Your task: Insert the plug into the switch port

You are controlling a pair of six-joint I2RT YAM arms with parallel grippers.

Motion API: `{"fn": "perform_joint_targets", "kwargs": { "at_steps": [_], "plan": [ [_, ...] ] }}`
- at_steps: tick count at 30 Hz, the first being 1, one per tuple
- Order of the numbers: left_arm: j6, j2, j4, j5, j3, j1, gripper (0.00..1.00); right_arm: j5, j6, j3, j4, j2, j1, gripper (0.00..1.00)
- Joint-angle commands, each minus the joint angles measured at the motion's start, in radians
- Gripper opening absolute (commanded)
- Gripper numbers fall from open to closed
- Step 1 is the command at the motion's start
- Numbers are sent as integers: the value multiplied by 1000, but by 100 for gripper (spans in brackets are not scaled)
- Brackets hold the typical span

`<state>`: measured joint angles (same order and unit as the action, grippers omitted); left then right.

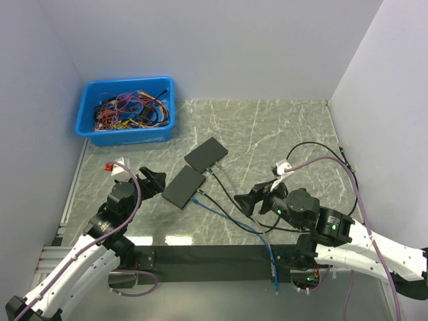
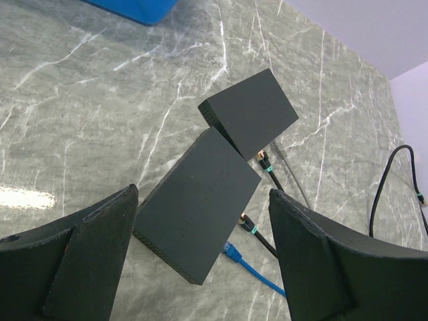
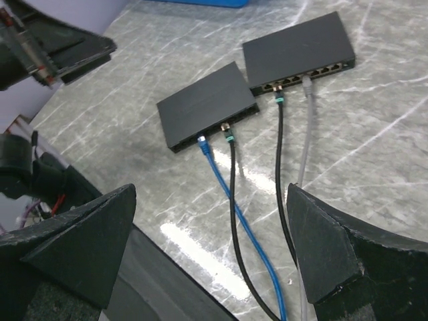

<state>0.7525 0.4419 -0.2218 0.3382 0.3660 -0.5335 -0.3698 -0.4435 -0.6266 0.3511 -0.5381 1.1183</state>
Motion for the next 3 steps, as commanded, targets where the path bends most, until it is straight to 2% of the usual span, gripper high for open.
{"fn": "perform_joint_targets", "kwargs": {
  "at_steps": [1,3],
  "plan": [
    [-12,-6,29,-2,-2,-5,85,45,32,16,-64,24,-5,100],
    [-15,-6,32,1,-1,-5,85,62,51,31,-93,62,-3,100]
  ]
}}
